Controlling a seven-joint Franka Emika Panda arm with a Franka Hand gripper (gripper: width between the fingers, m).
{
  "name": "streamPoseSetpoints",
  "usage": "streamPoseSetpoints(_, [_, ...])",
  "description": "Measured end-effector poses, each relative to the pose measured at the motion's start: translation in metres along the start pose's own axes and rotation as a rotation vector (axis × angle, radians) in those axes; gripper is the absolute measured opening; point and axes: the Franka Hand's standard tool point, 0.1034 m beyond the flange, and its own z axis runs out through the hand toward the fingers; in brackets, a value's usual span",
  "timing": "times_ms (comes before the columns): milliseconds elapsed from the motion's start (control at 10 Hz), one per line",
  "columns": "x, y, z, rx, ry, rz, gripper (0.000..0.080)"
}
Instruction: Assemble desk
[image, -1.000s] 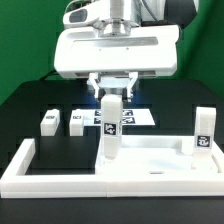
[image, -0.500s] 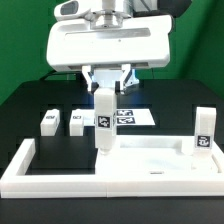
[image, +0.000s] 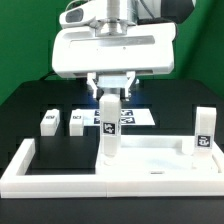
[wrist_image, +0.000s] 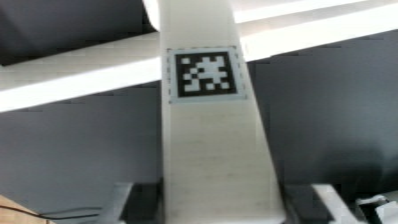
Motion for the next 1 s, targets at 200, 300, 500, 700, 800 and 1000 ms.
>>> streamPoseSetpoints(200, [-0.0041, 0.0014, 0.0047, -0.006, -0.001, -0.002, 0.0291])
streamPoseSetpoints(300, [-0.0073, 0.0021, 0.0078, -0.009, -0.001, -0.004, 0.0291])
streamPoseSetpoints(500, [-0.0073, 0.0034, 0.0084, -0.021, 0.041, -0.010, 0.0291])
streamPoseSetpoints(700, [-0.0053, 0.0044, 0.0092, -0.033, 0.095, -0.016, 0.0291])
streamPoseSetpoints(800, [-0.0052, 0.0044, 0.0093, -0.033, 0.094, -0.016, 0.0291])
streamPoseSetpoints(1000, [-0.0055, 0.0045, 0.0096, -0.033, 0.093, -0.016, 0.0562])
